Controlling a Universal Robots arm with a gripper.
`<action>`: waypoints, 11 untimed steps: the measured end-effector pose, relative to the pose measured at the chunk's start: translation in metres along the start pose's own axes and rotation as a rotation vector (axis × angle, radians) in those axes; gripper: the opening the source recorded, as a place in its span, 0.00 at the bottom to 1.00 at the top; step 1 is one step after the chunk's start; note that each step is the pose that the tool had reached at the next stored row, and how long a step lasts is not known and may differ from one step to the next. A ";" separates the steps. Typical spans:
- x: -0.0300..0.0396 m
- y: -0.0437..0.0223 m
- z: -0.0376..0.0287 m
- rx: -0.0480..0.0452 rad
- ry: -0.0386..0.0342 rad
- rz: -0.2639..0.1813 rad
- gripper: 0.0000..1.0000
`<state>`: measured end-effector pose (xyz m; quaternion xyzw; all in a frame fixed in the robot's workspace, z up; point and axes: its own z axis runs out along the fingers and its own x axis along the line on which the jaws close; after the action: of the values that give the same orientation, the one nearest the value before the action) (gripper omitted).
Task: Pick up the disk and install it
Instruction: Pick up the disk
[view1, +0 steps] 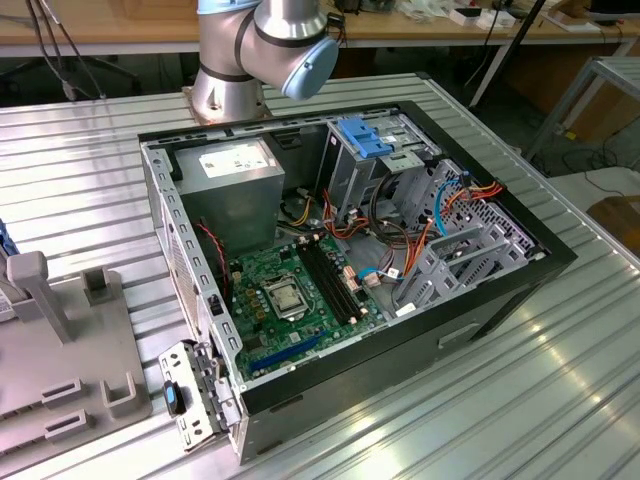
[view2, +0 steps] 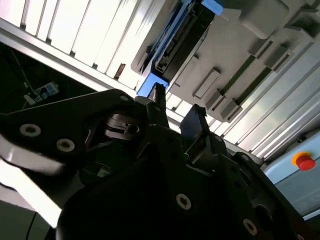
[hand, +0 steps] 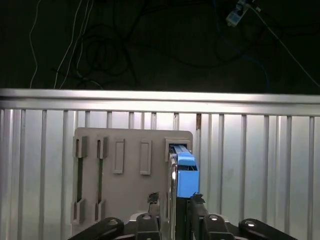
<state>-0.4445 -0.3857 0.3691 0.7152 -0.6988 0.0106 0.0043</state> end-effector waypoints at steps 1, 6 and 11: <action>-0.0001 0.0015 0.0009 0.0024 0.0001 0.000 0.48; -0.0020 0.0055 0.0094 0.0130 0.0003 -0.002 0.72; -0.0068 0.0054 0.0198 0.0146 0.0003 -0.005 0.78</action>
<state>-0.4499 -0.3795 0.3491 0.7168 -0.6971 0.0158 -0.0008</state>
